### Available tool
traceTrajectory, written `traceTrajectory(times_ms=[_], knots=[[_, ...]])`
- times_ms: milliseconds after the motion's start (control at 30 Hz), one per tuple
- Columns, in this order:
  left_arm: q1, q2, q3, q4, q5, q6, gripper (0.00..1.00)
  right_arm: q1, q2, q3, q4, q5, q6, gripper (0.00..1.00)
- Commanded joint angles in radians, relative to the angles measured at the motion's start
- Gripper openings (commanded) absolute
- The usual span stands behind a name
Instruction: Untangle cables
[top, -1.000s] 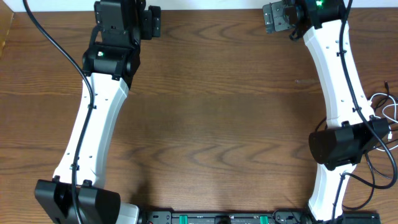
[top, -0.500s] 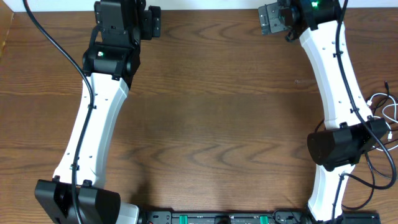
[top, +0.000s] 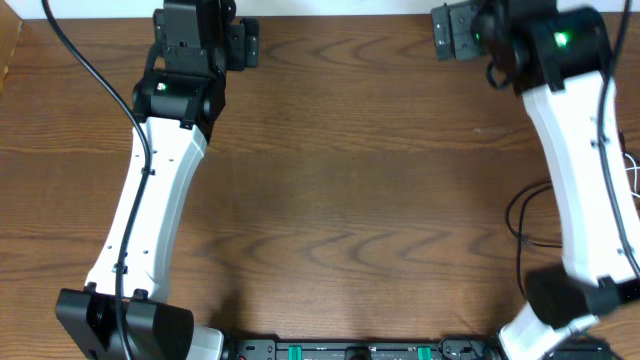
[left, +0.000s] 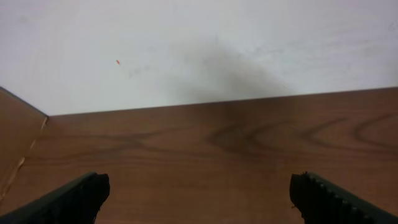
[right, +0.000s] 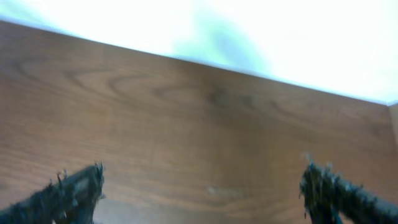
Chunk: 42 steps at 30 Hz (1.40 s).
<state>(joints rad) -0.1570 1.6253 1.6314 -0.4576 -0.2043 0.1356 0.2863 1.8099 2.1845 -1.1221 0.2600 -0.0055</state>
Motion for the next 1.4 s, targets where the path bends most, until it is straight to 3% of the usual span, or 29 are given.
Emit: traceTrajectory(times_ms=[0,267,600,800,1100,1367], knots=[[0.008,0.002,0.009,-0.021,0.013,0.012,0.98,0.018,-0.123,-0.206,0.095,-0.012,0.019,0.99],[0.008,0.002,0.009,-0.067,0.011,0.012,0.98,0.062,-0.473,-0.753,0.451,-0.003,0.003,0.99],[0.023,0.002,0.009,-0.237,0.007,0.012,0.98,0.082,-0.869,-1.303,0.775,-0.017,0.004,0.99],[0.023,0.002,0.009,-0.257,0.006,0.012,0.98,0.082,-1.123,-1.62,1.002,-0.035,0.003,0.99],[0.023,-0.002,0.009,-0.26,0.006,0.012,0.98,0.073,-1.475,-1.902,1.085,-0.09,-0.011,0.99],[0.023,-0.026,0.009,-0.261,0.006,0.012,0.98,0.026,-1.603,-2.029,1.125,-0.179,-0.019,0.99]])
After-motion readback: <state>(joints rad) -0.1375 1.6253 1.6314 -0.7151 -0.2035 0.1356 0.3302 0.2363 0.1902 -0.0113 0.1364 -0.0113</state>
